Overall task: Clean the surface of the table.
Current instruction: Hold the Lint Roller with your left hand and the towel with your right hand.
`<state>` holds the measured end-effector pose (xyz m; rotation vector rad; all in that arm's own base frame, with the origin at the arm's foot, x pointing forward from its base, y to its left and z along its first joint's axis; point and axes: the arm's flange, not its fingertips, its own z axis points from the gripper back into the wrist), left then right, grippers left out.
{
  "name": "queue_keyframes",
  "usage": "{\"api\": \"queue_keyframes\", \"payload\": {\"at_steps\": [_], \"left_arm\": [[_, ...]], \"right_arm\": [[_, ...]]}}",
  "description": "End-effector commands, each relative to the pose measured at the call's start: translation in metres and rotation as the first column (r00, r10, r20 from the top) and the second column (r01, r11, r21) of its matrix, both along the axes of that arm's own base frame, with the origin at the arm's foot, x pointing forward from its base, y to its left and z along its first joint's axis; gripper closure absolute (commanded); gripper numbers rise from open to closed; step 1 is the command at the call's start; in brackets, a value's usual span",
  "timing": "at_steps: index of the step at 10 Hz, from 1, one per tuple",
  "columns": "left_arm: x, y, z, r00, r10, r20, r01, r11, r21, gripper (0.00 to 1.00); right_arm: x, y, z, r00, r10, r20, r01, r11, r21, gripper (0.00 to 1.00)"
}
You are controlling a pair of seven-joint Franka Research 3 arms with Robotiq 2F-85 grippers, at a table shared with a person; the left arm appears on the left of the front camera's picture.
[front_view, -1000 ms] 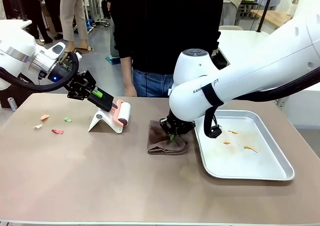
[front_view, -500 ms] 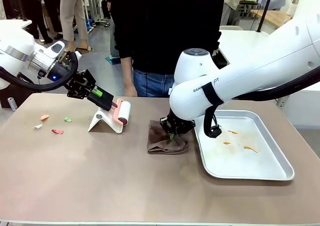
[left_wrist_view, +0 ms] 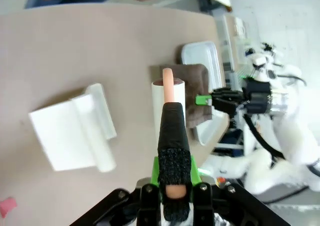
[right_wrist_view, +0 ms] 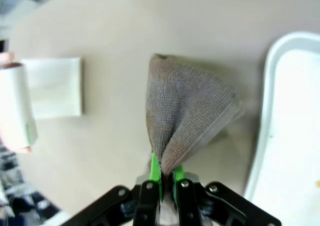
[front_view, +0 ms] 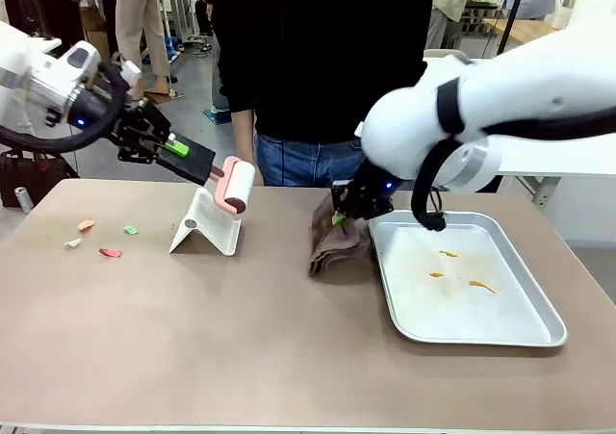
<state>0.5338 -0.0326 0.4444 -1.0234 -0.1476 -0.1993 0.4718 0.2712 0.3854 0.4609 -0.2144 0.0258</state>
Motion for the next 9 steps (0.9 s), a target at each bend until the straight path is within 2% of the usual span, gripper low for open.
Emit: {"api": "queue_keyframes", "payload": {"at_steps": [1, 3, 4, 5, 7, 9], "left_arm": [[-0.027, 0.027, 0.013, 0.998, -0.034, 0.047, 0.038, 0.994, -0.104, 1.00], [-0.058, 0.083, 0.036, 0.995, -0.069, 0.078, 0.085, 0.970, -0.229, 1.00], [-0.071, 0.109, 0.038, 0.995, -0.051, 0.081, 0.072, 0.957, -0.280, 1.00], [-0.085, 0.134, 0.033, 0.994, -0.097, 0.046, 0.107, 0.930, -0.350, 1.00], [-0.106, 0.175, 0.022, 0.995, -0.097, 0.032, 0.101, 0.900, -0.423, 1.00], [-0.123, 0.212, 0.017, 0.997, -0.077, 0.018, 0.076, 0.869, -0.488, 1.00]], "right_arm": [[-0.042, -0.045, 0.008, 0.990, 0.138, 0.035, -0.142, 0.971, 0.191, 1.00], [-0.077, -0.078, 0.022, 0.962, 0.241, 0.130, -0.272, 0.897, 0.349, 1.00], [-0.092, -0.095, 0.025, 0.954, 0.249, 0.169, -0.298, 0.862, 0.411, 1.00], [-0.106, -0.115, 0.024, 0.949, 0.255, 0.186, -0.314, 0.813, 0.491, 1.00], [-0.130, -0.160, 0.024, 0.937, 0.242, 0.253, -0.349, 0.712, 0.609, 1.00], [-0.153, -0.224, 0.040, 0.948, 0.169, 0.270, -0.314, 0.640, 0.702, 1.00]]}}
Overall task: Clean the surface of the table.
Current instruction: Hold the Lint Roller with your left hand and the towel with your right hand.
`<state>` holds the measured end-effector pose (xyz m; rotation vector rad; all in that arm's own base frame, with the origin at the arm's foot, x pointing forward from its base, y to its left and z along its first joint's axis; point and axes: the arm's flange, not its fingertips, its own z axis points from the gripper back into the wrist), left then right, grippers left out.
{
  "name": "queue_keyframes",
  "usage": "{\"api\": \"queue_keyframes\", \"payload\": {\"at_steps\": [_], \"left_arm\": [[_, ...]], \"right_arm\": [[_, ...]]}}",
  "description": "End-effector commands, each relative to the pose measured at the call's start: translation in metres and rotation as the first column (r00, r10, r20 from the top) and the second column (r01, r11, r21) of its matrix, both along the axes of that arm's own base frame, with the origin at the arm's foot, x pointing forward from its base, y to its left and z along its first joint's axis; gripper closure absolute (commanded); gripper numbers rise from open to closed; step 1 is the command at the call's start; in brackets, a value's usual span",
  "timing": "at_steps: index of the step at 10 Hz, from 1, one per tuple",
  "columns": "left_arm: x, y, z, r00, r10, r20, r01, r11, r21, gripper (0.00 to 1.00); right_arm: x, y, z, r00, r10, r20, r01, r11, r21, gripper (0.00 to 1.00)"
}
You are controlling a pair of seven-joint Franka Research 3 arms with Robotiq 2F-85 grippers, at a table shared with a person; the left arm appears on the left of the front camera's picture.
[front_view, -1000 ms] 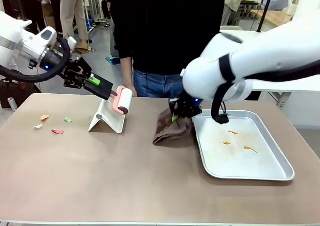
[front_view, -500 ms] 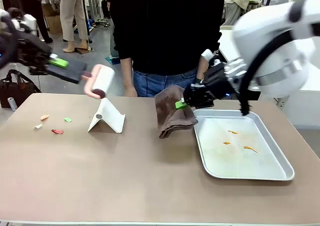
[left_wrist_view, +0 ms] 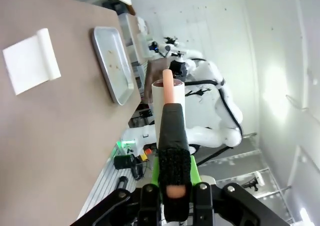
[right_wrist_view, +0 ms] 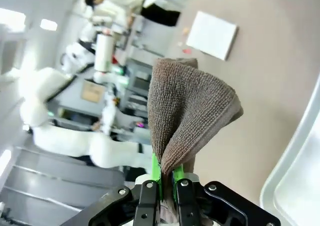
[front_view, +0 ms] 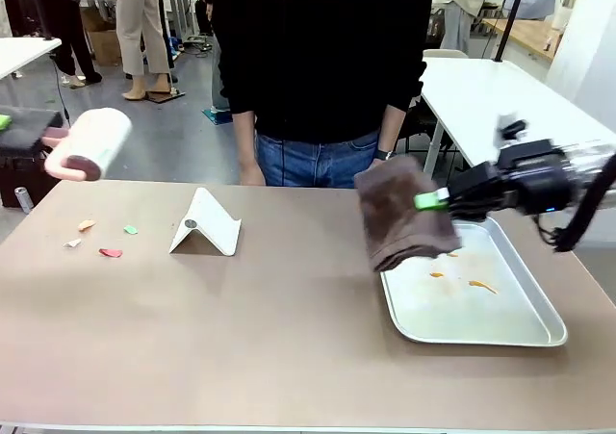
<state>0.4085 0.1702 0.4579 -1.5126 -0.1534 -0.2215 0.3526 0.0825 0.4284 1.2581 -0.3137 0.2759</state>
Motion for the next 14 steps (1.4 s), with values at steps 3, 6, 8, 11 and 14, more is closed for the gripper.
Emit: {"api": "queue_keyframes", "payload": {"at_steps": [3, 6, 8, 11, 14], "left_arm": [[-0.006, 0.046, -0.009, 0.998, -0.058, -0.018, 0.056, 0.996, -0.075, 1.00], [-0.021, 0.070, -0.016, 0.997, 0.015, -0.077, -0.016, 1.000, -0.022, 1.00], [-0.038, 0.114, -0.022, 0.990, 0.095, -0.103, -0.103, 0.992, -0.077, 1.00], [-0.039, 0.175, -0.032, 0.958, 0.236, -0.162, -0.265, 0.945, -0.193, 1.00], [-0.027, 0.171, -0.041, 0.882, 0.408, -0.237, -0.447, 0.883, -0.142, 1.00]], "right_arm": [[-0.081, -0.138, 0.030, 0.992, -0.118, -0.044, 0.124, 0.970, 0.207, 1.00], [-0.110, -0.209, 0.037, 0.979, -0.192, -0.074, 0.205, 0.919, 0.335, 1.00], [-0.123, -0.235, 0.022, 0.967, -0.237, -0.095, 0.256, 0.895, 0.364, 1.00], [-0.132, -0.258, -0.008, 0.955, -0.282, -0.088, 0.295, 0.891, 0.344, 1.00], [-0.126, -0.264, -0.004, 0.953, -0.284, -0.110, 0.305, 0.885, 0.353, 1.00]]}}
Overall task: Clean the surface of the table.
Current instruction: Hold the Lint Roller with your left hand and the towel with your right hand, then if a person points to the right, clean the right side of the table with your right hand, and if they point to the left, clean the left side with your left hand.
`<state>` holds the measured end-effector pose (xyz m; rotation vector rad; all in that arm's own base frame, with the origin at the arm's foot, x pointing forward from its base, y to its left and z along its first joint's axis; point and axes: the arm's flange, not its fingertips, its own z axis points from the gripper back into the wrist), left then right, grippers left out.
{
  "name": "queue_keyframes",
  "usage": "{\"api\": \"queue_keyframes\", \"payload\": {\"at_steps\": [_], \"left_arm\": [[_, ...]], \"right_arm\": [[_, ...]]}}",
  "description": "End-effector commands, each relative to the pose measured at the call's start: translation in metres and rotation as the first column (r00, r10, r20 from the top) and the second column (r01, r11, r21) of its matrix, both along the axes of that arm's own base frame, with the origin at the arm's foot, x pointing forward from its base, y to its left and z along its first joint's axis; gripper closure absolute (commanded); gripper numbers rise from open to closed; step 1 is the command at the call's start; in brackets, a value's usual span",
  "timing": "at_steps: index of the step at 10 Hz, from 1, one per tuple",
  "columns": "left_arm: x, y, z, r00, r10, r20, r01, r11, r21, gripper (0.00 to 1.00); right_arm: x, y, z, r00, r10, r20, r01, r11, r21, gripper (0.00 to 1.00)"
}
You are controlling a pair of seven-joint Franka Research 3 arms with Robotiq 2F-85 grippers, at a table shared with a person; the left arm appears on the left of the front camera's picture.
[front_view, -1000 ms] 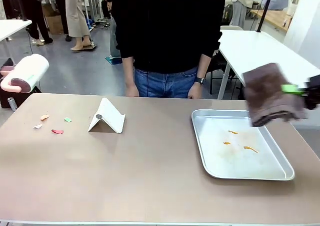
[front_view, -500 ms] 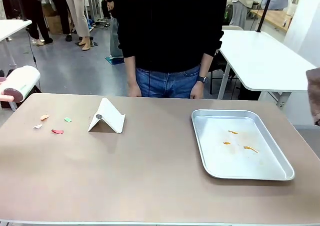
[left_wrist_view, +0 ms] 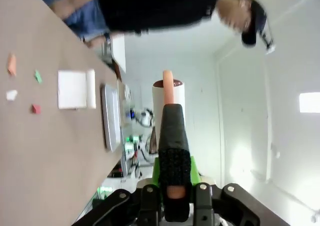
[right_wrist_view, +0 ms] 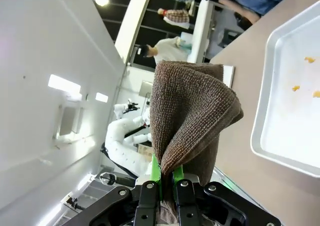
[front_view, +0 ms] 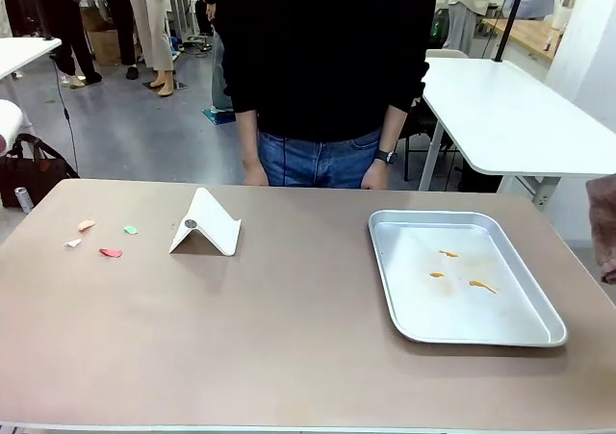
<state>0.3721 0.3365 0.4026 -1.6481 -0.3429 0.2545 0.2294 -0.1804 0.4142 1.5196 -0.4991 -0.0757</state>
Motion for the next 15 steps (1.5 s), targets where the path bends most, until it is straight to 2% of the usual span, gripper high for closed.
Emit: {"api": "queue_keyframes", "payload": {"at_steps": [1, 15], "left_arm": [[-0.0025, -0.0168, -0.0049, 0.998, -0.056, 0.021, 0.056, 0.998, 0.010, 1.00], [-0.0025, -0.0168, -0.0049, 0.998, -0.056, 0.021, 0.056, 0.998, 0.010, 1.00]], "right_arm": [[-0.0032, -0.0013, 0.0105, 1.000, -0.013, 0.013, 0.012, 0.999, 0.043, 1.00], [-0.0032, -0.0013, 0.0105, 1.000, -0.013, 0.013, 0.012, 0.999, 0.043, 1.00]]}}
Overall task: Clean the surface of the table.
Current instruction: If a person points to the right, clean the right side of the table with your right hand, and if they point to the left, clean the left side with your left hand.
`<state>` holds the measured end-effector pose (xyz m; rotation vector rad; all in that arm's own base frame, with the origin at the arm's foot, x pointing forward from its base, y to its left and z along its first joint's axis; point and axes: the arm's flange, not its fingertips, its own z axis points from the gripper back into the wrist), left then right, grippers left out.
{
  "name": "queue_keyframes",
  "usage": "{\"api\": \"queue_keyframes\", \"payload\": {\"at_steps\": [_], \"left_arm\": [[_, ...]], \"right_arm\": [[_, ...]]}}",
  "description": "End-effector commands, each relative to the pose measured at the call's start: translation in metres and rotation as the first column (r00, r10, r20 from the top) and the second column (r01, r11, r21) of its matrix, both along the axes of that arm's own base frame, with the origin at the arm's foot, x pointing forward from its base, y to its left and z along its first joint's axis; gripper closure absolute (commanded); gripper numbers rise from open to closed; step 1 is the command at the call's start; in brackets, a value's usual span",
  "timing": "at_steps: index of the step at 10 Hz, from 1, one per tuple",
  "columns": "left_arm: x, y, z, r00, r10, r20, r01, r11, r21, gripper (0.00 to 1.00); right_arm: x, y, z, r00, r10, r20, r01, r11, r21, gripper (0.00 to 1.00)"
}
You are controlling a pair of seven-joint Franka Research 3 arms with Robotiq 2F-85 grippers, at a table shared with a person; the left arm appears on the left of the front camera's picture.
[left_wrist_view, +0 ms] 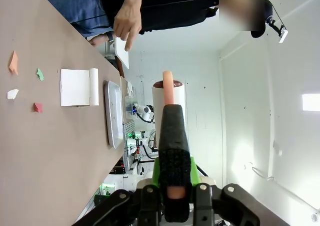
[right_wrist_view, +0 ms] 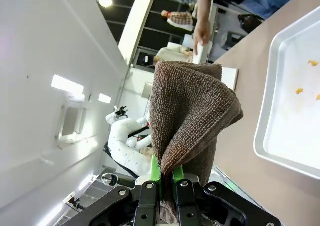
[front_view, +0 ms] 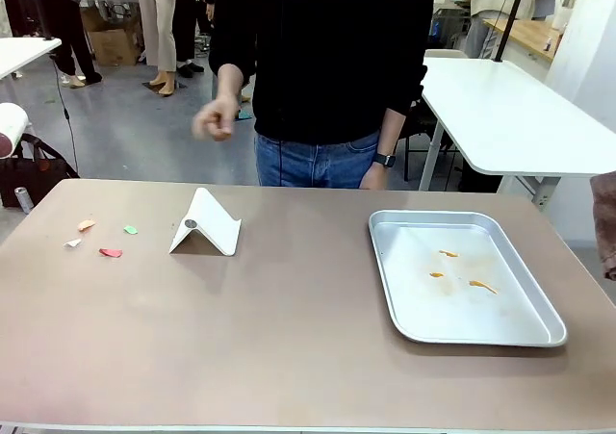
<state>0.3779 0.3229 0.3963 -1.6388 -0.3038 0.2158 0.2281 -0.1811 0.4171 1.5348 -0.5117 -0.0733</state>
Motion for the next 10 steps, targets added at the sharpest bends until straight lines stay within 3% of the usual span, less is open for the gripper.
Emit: {"api": "queue_keyframes", "payload": {"at_steps": [1, 10], "left_arm": [[-0.0083, -0.0031, 0.0014, 1.000, -0.008, 0.022, 0.009, 1.000, -0.007, 1.00], [-0.0083, -0.0031, 0.0014, 1.000, -0.008, 0.022, 0.009, 1.000, -0.007, 1.00]], "right_arm": [[-0.0018, -0.0006, 0.0076, 1.000, -0.009, 0.001, 0.009, 1.000, 0.028, 1.00], [-0.0018, -0.0006, 0.0076, 1.000, -0.009, 0.001, 0.009, 1.000, 0.028, 1.00]]}}
